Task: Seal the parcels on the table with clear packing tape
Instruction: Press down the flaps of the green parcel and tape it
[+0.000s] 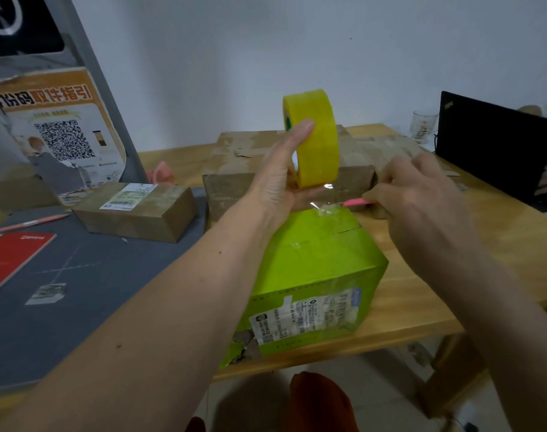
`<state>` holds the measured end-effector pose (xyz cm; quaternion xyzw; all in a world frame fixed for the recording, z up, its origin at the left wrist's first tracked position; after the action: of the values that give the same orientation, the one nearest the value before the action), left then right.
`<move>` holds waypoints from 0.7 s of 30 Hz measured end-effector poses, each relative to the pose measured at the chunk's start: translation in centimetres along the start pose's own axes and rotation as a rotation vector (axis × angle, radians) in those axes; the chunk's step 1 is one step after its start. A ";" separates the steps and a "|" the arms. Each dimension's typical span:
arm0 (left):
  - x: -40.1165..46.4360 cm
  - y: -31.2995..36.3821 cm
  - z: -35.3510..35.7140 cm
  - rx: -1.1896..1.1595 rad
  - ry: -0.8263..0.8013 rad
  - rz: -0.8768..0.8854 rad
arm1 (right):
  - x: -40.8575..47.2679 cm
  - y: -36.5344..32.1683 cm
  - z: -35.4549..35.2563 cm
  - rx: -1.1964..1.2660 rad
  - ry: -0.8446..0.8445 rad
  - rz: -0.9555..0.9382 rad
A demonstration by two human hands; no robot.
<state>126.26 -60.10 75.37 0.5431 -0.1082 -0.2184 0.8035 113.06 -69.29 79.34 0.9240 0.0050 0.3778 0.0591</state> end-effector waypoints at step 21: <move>0.5 0.2 -1.4 -0.168 0.111 -0.005 | -0.5 -1.2 -0.9 0.693 0.145 0.158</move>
<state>127.33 -59.16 74.95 0.4853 -0.0433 -0.1984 0.8505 112.13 -68.05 79.54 0.8576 0.0654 0.4215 -0.2874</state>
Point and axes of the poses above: each hand's wrist, its own x-axis towards the middle knuckle, its own z-axis out of the palm, y = z × x, the point moved 10 cm from there along x, towards the middle knuckle, and after that the axes turned 1 degree about -z, right-handed, at the moved point
